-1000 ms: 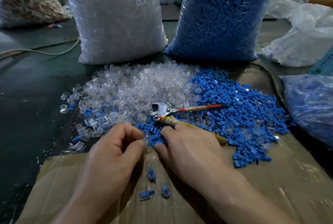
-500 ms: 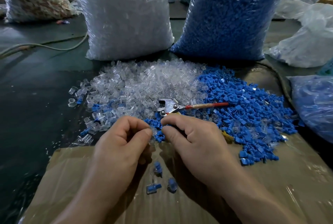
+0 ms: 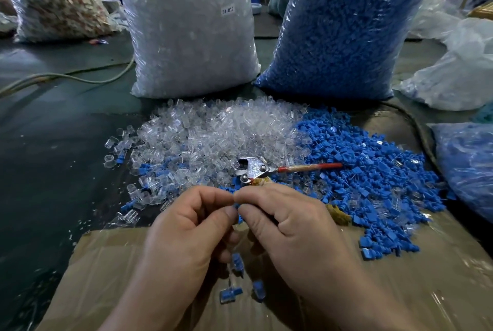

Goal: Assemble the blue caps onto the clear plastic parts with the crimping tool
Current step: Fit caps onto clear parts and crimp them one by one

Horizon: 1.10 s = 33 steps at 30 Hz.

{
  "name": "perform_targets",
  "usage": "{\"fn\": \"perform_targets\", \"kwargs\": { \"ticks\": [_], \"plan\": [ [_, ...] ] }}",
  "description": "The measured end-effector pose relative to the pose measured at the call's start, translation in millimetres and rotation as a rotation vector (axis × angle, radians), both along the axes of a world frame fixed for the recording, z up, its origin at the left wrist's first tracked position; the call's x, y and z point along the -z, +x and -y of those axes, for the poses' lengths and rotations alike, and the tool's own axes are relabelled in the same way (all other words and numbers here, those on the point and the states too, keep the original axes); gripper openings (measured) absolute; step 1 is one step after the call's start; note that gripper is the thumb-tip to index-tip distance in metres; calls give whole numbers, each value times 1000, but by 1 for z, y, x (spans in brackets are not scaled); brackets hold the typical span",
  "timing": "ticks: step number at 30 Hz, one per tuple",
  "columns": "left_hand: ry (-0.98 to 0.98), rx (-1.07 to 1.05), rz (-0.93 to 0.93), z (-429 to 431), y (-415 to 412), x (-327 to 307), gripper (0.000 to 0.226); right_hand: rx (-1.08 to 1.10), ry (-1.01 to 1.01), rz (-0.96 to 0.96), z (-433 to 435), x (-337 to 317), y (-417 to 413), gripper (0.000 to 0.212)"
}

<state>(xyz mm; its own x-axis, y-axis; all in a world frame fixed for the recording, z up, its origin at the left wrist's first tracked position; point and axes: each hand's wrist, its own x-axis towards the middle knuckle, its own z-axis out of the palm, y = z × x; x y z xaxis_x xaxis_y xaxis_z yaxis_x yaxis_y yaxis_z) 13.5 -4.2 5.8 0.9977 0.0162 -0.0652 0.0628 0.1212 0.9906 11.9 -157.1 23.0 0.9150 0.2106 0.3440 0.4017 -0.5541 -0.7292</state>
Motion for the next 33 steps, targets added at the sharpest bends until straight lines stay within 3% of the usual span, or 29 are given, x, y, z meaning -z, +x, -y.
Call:
{"fn": "perform_targets", "kwargs": {
  "ticks": [3,8,12,14,17,20,29,33],
  "plan": [
    [-44,20,12,2,-1,-3,10,39,-36,33,1,1,-1,13],
    [-99,48,-8,-3,0,-4,24,-15,-123,143,2,0,-1,16],
    [-57,64,-13,-5,3,-2,22,-61,-205,160,8,-4,2,23],
    [-23,52,-5,-5,3,-1,16,8,-428,144,15,-2,7,41],
    [78,40,1,-6,4,3,29,189,-689,-51,36,2,20,79],
    [74,50,-11,-6,3,1,32,221,-812,-167,47,7,29,84],
    [-48,-8,-60,-4,0,0,23,256,-805,-69,44,3,34,60],
    [-95,-10,-81,-9,1,-3,16,314,-664,11,48,-5,29,57]
  ]
}}
